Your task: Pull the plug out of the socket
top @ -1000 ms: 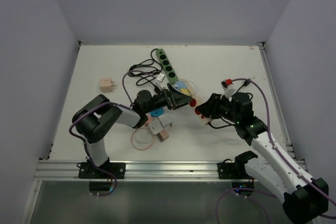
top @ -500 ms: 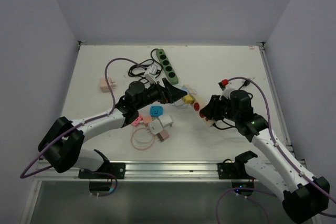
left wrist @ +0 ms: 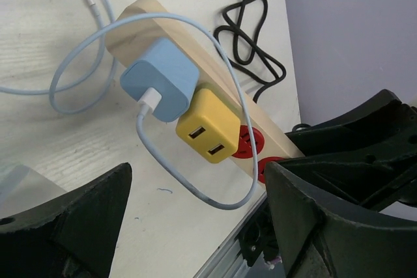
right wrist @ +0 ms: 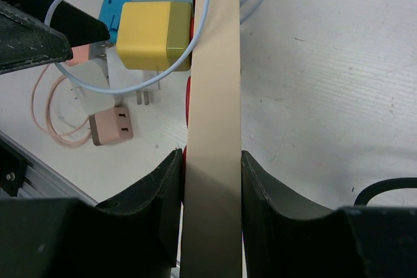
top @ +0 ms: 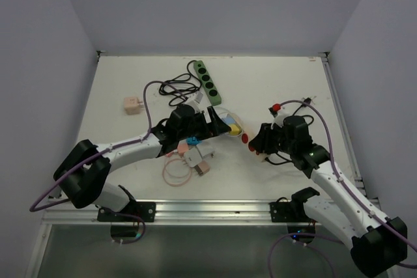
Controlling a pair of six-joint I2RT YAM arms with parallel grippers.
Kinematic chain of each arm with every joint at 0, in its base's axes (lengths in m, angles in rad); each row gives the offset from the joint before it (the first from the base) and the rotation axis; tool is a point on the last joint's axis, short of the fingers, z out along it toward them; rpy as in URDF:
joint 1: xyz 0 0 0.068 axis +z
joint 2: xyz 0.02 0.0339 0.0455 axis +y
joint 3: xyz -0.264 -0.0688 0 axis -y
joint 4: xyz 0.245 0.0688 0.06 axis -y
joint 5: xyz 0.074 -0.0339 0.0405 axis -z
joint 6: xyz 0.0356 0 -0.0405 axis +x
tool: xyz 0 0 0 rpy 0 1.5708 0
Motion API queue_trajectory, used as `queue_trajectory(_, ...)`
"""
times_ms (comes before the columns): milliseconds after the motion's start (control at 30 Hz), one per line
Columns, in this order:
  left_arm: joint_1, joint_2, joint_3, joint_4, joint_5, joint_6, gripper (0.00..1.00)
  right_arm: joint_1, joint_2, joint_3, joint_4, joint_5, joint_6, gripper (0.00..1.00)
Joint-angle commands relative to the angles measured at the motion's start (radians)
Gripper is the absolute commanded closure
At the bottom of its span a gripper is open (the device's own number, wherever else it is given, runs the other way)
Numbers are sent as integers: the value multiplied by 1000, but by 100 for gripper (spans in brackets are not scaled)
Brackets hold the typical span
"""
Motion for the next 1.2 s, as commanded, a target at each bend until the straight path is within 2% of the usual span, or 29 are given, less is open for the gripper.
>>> queue_trajectory(0, -11, 2, 48, -15, -26, -32, 15, 9, -19, 5, 90, 16, -22, 100)
queue_trajectory(167, -12, 25, 59, -35, -48, -69, 15, 35, -12, -12, 107, 56, -19, 100)
queue_trajectory(333, -34, 68, 18, 50, -72, -188, 17, 84, 8, -24, 121, 105, -23, 100)
queue_trajectory(500, -55, 154, 50, 67, -79, -265, 21, 167, 15, -32, 122, 212, -35, 100)
queue_trajectory(800, -71, 208, -24, 177, -97, -431, 32, 205, 1, -96, 174, 264, 23, 100)
queue_trajectory(1100, -72, 281, 47, 185, -106, -437, 49, 219, 5, -136, 202, 269, 31, 100)
queue_trajectory(1167, -72, 295, 54, 191, -122, -434, 55, 221, 2, -139, 203, 266, 28, 100)
